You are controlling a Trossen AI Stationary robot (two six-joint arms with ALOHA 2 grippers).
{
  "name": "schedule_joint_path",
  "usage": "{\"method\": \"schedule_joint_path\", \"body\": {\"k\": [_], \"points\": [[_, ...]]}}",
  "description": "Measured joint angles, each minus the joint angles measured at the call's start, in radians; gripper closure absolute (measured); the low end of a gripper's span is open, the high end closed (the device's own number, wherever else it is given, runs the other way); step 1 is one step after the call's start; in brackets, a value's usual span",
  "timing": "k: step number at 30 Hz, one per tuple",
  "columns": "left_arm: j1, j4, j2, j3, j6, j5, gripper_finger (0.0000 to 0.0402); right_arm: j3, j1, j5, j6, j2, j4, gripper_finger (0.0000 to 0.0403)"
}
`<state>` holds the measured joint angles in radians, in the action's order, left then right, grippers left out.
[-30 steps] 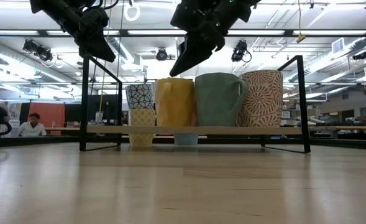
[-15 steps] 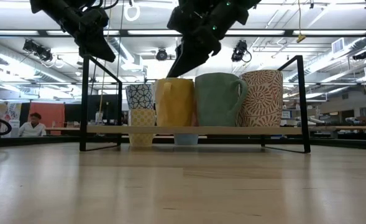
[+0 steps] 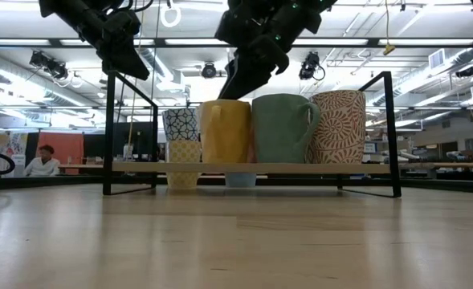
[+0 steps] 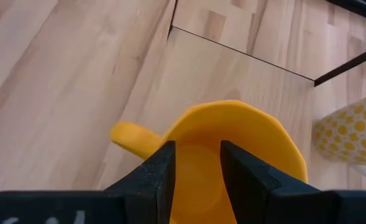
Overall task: Place coffee mugs
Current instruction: Put the yellow mug on the shelf
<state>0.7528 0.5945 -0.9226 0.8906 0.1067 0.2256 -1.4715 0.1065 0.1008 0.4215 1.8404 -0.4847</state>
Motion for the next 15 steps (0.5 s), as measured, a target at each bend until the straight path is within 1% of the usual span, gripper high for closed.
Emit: {"method": "schedule_joint_path", "body": {"k": [10,15], "points": [[0.0,0.0,0.0,0.0,0.0,0.0,0.029,0.0,-0.021,0.008,0.0,0.0,-0.002,0.027],[0.0,0.0,0.0,0.0,0.0,0.0,0.029,0.0,-0.022,-0.027,0.0,0.0,0.013,0.027]]}}
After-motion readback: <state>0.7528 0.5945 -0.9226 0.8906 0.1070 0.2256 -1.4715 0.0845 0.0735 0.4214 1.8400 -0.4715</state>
